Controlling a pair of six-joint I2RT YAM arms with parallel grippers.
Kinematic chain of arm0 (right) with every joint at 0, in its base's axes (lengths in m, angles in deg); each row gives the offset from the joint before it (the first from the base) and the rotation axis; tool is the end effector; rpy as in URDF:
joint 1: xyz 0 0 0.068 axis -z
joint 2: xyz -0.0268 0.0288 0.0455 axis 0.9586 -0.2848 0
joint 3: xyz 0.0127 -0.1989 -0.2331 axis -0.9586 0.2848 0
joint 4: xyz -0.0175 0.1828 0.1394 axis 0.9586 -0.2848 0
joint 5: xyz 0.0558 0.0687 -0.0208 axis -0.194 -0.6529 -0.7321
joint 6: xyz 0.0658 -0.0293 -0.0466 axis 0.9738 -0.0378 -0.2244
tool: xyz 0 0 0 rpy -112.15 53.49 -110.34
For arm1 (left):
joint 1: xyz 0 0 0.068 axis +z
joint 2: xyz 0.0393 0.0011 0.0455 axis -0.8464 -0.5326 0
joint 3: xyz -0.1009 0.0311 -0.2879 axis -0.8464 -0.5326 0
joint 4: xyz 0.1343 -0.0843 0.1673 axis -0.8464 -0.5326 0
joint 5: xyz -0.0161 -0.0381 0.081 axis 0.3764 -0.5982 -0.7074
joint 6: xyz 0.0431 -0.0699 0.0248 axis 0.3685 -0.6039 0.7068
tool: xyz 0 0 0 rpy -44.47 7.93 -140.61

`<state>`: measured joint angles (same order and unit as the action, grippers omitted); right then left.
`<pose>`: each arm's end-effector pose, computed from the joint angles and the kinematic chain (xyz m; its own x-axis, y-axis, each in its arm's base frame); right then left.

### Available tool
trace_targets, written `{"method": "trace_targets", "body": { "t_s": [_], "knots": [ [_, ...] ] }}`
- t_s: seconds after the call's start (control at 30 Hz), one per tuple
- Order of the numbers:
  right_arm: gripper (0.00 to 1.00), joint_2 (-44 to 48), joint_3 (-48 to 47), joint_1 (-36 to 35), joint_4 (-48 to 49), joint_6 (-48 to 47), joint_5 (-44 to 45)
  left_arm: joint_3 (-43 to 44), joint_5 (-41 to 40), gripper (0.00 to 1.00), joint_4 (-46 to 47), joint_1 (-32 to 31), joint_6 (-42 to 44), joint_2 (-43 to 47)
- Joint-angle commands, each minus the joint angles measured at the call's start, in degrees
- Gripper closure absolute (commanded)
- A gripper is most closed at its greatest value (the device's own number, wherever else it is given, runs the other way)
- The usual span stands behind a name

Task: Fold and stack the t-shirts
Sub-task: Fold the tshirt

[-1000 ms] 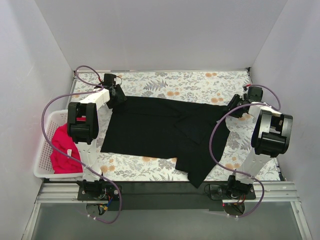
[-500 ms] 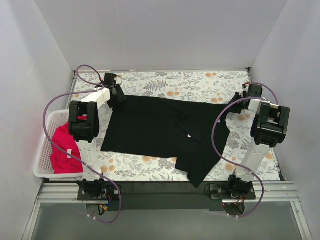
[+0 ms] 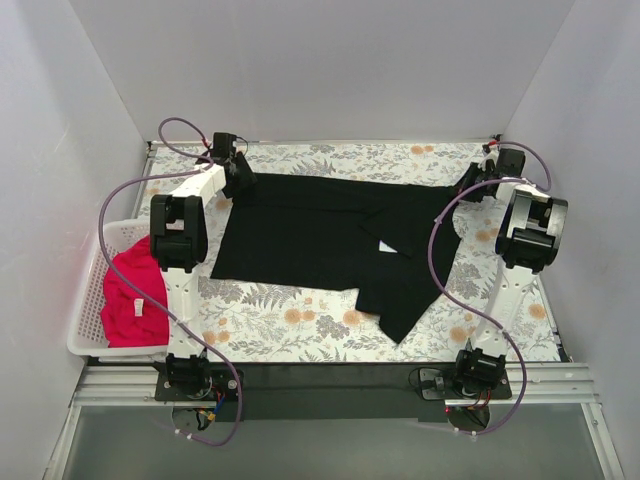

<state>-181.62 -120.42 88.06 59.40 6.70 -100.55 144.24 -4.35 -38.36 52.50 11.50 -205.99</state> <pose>0.5097 -0.0940 0.1609 -0.6908 0.3904 -0.6086 0.0406 0.8613 0.5064 0.5168 -0.0432 0.1679 -0.3593 -0.8945 -0.2661 -0.7357 0.4470 -0.5089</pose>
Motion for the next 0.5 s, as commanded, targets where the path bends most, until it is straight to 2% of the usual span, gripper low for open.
{"method": "trace_targets", "body": {
  "t_s": [0.0, 0.07, 0.1, 0.17, 0.2, 0.3, 0.4, 0.47],
  "knots": [
    [0.95, -3.8, -6.3, 0.7, -3.2, -3.2, 2.5, 2.9, 0.3, 0.48, -4.6, 0.8, 0.0, -5.9],
    [0.89, -4.2, -7.7, 0.7, -3.8, -3.0, 2.4, 4.3, 0.5, 0.45, -4.9, 0.8, -0.3, -6.5],
    [0.81, -3.2, -7.7, 0.7, -3.9, -2.8, 2.1, 4.6, 0.7, 0.43, -4.9, 0.8, -0.4, -6.4],
    [0.73, -1.4, -6.9, 0.8, -3.9, -2.1, 2.7, 5.0, 1.1, 0.38, -5.1, 0.8, -0.6, -4.7],
    [0.66, 1.0, -5.7, 0.6, -3.9, -2.0, 3.6, 4.8, 1.4, 0.36, -5.0, 0.8, -0.7, -3.7],
    [0.54, 7.6, -1.3, 0.3, -3.9, -1.4, 5.9, 3.3, 2.1, 0.31, -4.9, 0.7, -0.9, 1.9],
    [0.48, 15.9, 4.0, -0.6, -4.0, -0.3, 8.8, 0.9, 2.3, 0.27, -4.9, 0.3, -0.7, 10.4],
    [0.48, 22.1, 10.4, -1.9, -4.2, 0.9, 10.3, -2.8, 1.5, 0.26, -5.0, -0.2, -0.7, 14.3]
  ]
}}
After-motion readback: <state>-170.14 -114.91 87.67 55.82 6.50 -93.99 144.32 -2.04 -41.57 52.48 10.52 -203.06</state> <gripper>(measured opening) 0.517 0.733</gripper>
